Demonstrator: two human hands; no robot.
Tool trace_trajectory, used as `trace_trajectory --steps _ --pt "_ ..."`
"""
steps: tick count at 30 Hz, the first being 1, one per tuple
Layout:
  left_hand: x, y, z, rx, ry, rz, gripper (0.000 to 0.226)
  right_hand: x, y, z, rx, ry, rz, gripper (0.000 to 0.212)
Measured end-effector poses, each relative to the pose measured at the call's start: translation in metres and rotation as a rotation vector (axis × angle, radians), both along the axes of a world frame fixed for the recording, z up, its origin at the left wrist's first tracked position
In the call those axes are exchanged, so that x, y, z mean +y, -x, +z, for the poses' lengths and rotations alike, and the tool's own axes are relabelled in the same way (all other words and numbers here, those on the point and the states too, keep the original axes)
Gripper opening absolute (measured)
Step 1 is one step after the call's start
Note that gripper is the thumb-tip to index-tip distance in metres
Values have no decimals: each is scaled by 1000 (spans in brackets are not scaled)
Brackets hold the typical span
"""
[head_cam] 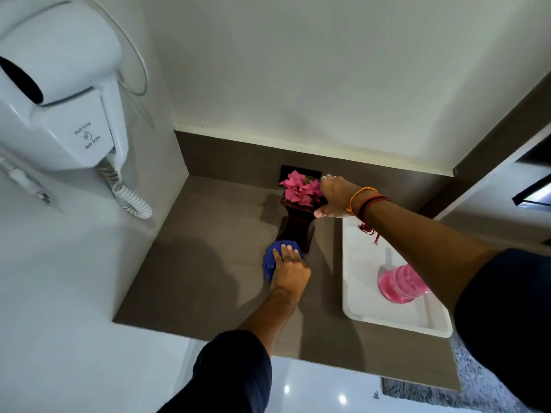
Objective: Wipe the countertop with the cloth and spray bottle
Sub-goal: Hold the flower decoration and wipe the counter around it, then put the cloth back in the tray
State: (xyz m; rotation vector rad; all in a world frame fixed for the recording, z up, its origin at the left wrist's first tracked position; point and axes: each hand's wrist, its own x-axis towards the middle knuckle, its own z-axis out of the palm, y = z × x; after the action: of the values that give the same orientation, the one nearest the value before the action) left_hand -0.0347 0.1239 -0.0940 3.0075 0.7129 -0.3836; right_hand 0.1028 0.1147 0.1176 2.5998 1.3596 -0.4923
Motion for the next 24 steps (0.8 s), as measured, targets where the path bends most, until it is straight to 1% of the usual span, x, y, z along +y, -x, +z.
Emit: trace_trajectory --steps 2,4,5,7,8,9,10,11,12,13,15,16,17,18,19,20,21,22,23,24 --pt "10 4 14 101 -15 -117 51 0 0 0 20 0 -23 78" --pt "11 14 30 136 40 -142 52 -4 1 1 69 -26 -62 88" --pt "11 21 34 99 96 -97 49 -7 1 -1 129 -65 -98 94" --pt "4 34 42 -86 221 28 40 -27 1 -5 295 -244 -233 103" --pt "0 40 46 -196 266 86 38 -41 5 -11 380 -384 -335 101" --pt "-6 46 51 -291 303 135 39 -60 11 -19 428 -533 -443 93" --pt "-12 51 55 -374 336 176 43 -79 19 -33 433 -652 -538 81" --pt "-19 54 59 -443 361 204 47 -96 29 -50 427 -703 -642 70" --pt "-28 56 64 -501 379 205 50 -114 40 -67 478 -708 -746 63" --pt "-39 54 69 -547 390 182 53 -128 50 -78 606 -675 -838 61" --pt "-60 47 79 -601 400 80 58 -144 62 -93 991 -653 -954 61" --pt "-69 43 82 -603 404 -1 59 -146 63 -97 1159 -729 -1015 56" --pt "-82 37 84 -589 418 -97 61 -154 60 -100 1247 -833 -1088 46" --pt "-91 32 83 -571 464 -158 64 -161 58 -102 1270 -920 -1148 36" --pt "-95 30 80 -562 570 -150 68 -164 55 -104 1246 -959 -1184 24" --pt "-98 29 80 -565 753 -79 73 -169 53 -106 1176 -952 -1201 16" --pt "-98 28 79 -600 950 36 72 -176 51 -110 1094 -919 -1208 14" --pt "-100 26 78 -660 1097 148 67 -187 48 -114 1041 -915 -1219 17" --pt "-101 22 79 -740 1183 263 57 -197 45 -118 1049 -947 -1235 21" --pt "-98 16 77 -784 1180 336 47 -204 42 -122 1113 -1007 -1249 23"
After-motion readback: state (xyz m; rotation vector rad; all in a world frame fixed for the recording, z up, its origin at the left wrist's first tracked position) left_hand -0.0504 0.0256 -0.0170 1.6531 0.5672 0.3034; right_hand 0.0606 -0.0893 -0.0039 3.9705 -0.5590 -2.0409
